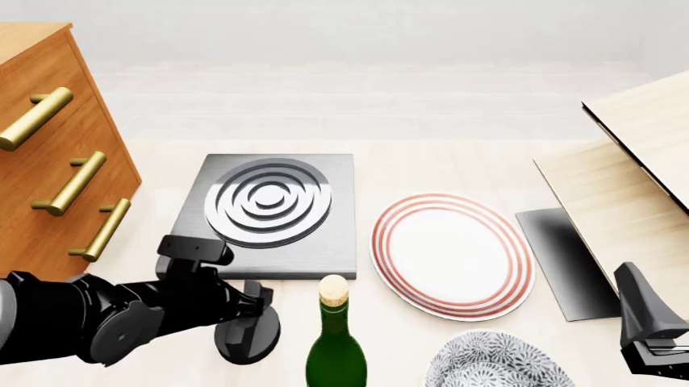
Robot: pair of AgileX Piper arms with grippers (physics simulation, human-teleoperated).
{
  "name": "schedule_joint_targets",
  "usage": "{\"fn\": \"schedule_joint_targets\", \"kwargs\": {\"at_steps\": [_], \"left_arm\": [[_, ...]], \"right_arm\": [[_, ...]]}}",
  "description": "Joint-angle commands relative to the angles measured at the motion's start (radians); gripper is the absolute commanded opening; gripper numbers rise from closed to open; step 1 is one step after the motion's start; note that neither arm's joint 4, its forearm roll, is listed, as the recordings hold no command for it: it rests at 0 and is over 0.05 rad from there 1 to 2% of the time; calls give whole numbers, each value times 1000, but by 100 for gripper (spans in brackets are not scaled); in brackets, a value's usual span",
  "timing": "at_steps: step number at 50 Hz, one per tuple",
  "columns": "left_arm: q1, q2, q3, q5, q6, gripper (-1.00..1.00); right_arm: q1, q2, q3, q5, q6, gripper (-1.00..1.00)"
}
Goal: Turn on the stove.
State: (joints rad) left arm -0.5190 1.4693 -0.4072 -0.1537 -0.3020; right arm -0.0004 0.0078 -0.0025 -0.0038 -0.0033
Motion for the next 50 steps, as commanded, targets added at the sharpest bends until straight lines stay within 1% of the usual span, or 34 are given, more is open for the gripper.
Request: {"fn": "schedule_joint_targets", "kwargs": {"at_steps": [1, 19, 26, 31, 34, 35, 37, 38, 39, 41, 46, 50], "left_arm": [[-4, 22, 6, -22, -17, 100], [-15, 81, 24, -77, -46, 100], [-10, 102, 36, -100, -47, 100], [65, 50, 31, -59, -1, 100], [75, 43, 37, -55, -1, 100], [98, 32, 41, -51, 10, 100], [111, 23, 44, -47, 17, 100], [146, 9, 46, -40, 34, 100], [143, 9, 44, -38, 33, 100], [187, -13, 43, -26, 57, 100], [202, -24, 40, -16, 68, 100], [232, -33, 40, -15, 82, 100]], "right_arm": [[0, 0, 0, 0, 0, 100], [0, 0, 0, 0, 0, 100], [0, 0, 0, 0, 0, 100], [0, 0, 0, 0, 0, 100], [0, 0, 0, 0, 0, 100], [0, 0, 0, 0, 0, 100], [0, 0, 0, 0, 0, 100], [0, 0, 0, 0, 0, 100], [0, 0, 0, 0, 0, 100], [0, 0, 0, 0, 0, 100], [0, 0, 0, 0, 0, 100], [0, 0, 0, 0, 0, 100]]}}
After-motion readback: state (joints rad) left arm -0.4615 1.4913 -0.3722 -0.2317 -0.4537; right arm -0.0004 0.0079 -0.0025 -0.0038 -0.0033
